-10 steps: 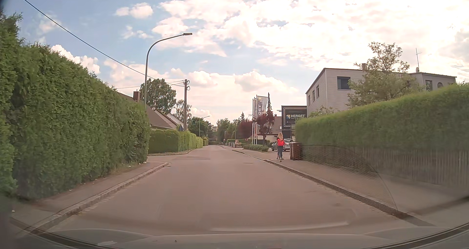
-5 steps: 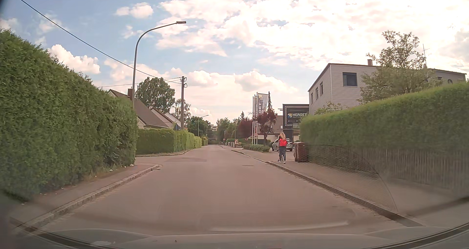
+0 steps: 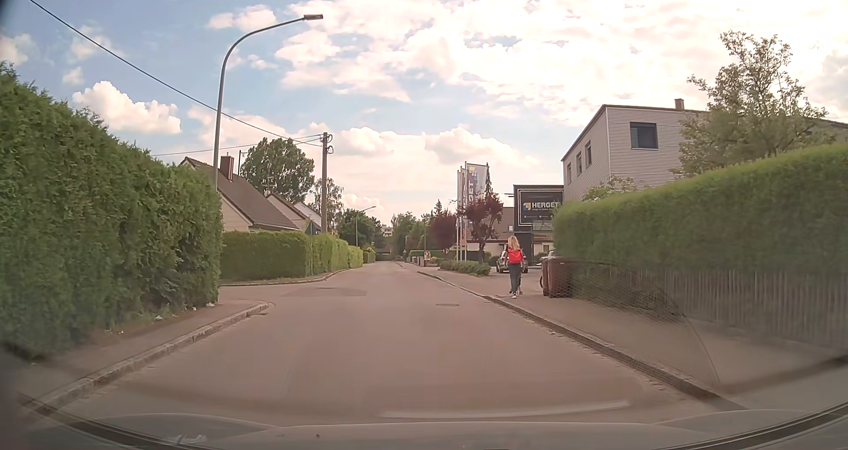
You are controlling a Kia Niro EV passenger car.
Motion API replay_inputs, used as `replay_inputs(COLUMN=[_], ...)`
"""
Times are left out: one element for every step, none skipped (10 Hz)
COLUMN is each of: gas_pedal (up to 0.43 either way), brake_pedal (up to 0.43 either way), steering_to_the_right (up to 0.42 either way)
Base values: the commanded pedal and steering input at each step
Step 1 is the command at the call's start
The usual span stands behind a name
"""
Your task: Follow the waypoints while adhering to traffic rules and regulations
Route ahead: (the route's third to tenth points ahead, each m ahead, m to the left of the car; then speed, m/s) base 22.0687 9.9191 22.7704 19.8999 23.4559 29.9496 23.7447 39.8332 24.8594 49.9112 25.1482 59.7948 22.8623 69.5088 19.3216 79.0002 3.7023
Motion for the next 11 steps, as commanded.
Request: replay_inputs(gas_pedal=[0.0, 0.0, 0.0, 0.0, 0.0, 0.0, 0.0, 0.0, 0.02, 0.028, 0.028], brake_pedal=[0.024, 0.024, 0.024, 0.018, 0.018, 0.024, 0.018, 0.024, 0.018, 0.024, 0.018], steering_to_the_right=[0.0, -0.001, -0.001, -0.006, -0.014, -0.018, -0.019, -0.02, -0.024, -0.028, -0.03])
